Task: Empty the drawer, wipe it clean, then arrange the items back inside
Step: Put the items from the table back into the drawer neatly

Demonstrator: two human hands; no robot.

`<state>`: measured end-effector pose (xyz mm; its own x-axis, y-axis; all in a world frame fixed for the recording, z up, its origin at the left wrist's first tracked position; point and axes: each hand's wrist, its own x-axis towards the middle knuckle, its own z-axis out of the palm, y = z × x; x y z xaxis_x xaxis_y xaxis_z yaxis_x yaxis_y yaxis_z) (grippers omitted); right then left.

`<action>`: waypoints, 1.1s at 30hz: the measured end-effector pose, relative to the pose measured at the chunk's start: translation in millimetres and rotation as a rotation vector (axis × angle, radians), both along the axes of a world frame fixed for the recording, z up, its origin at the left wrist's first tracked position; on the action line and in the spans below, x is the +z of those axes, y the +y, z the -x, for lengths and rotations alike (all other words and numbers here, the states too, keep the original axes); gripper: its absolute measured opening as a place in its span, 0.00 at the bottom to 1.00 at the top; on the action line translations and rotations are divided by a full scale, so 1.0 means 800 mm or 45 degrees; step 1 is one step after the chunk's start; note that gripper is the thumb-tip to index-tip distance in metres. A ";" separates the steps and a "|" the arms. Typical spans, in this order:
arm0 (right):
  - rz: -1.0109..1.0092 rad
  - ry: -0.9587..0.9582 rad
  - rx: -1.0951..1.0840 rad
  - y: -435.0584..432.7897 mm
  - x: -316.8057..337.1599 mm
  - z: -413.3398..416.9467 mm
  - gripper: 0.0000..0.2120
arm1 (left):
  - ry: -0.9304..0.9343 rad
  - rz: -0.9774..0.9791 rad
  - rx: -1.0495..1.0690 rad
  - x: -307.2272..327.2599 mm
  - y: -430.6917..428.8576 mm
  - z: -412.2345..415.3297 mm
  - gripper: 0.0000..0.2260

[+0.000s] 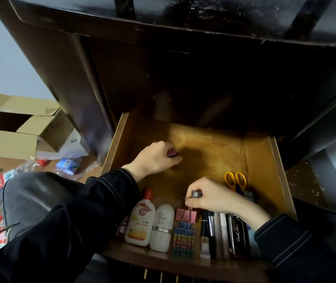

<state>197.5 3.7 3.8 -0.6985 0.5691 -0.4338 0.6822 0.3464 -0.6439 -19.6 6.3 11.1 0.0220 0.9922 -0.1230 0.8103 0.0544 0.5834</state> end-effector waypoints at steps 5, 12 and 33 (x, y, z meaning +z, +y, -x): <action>0.081 0.123 -0.087 0.010 0.011 -0.006 0.03 | -0.001 -0.005 -0.010 -0.003 0.000 0.001 0.13; 0.099 0.323 -0.617 0.038 0.034 -0.034 0.06 | -0.112 -0.016 -0.034 -0.004 -0.001 0.000 0.18; 0.013 -0.156 -0.563 0.058 0.025 -0.052 0.20 | -0.083 -0.220 -0.321 -0.011 -0.014 -0.043 0.28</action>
